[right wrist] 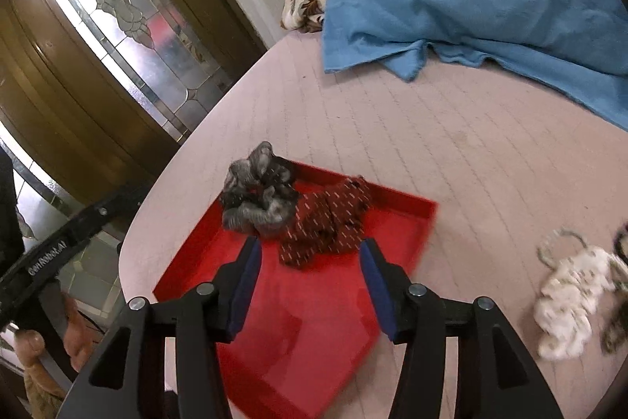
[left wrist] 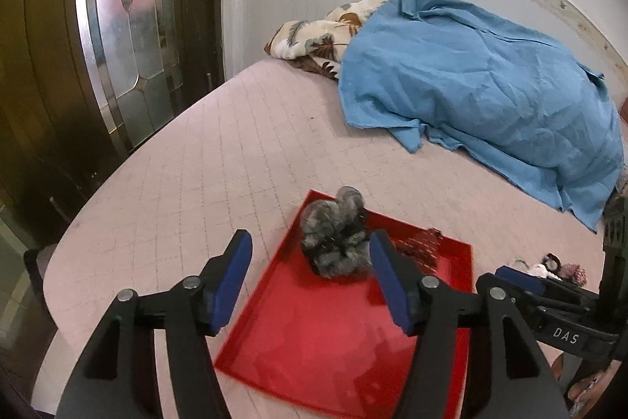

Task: Organize jewelry
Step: 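Carry both scrunchies to the red tray and open both tools inside it, then grasp the white cherry-print scrunchie with left tool while right tool grasps plaid scrunchie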

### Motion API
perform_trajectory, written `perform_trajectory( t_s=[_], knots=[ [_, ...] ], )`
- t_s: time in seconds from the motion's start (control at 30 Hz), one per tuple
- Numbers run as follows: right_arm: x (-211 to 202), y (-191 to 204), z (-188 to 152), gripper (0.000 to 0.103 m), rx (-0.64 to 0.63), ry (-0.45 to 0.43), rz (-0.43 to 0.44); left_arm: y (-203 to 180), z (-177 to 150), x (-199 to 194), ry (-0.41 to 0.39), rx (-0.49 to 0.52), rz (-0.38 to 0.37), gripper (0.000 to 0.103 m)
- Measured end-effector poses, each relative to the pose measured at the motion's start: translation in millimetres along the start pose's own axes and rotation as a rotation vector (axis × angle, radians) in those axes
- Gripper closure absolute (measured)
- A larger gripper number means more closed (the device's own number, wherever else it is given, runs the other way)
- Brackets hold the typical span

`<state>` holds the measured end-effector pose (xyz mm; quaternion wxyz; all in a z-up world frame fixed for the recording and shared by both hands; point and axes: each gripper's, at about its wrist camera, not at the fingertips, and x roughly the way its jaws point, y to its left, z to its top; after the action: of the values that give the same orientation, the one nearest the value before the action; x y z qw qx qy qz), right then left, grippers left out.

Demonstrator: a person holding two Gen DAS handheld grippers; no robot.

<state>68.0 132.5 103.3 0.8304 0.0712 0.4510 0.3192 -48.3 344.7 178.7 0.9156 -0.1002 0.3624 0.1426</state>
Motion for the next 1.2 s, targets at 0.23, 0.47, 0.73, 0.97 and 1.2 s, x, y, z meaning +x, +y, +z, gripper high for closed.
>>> perform_trajectory(
  t_s=[0.23, 0.47, 0.73, 0.97, 1.2],
  knots=[
    [-42.2, -24.8, -38.9, 0.043, 0.044, -0.002, -0.058, -39.5, -17.7, -32.7, 0.002, 0.072, -0.013, 0.037],
    [-84.0, -60.7, -78.1, 0.039, 0.09, -0.017, -0.135, -86.1, -37.0, -58.6, 0.007, 0.183, -0.032, 0.032],
    [-129.4, -116.7, -112.4, 0.038, 0.176, -0.051, -0.213, -133.6, -55.5, -54.7, 0.052, 0.266, -0.08, 0.029],
    [-164.5, -173.1, -138.6, 0.037, 0.246, -0.079, -0.303, -173.2, -68.6, -31.3, 0.129, 0.29, -0.149, 0.029],
    [-197.8, -218.6, -156.8, 0.034, 0.292, -0.118, -0.403, -205.9, -85.9, 8.5, 0.225, 0.261, -0.218, 0.023]
  ],
)
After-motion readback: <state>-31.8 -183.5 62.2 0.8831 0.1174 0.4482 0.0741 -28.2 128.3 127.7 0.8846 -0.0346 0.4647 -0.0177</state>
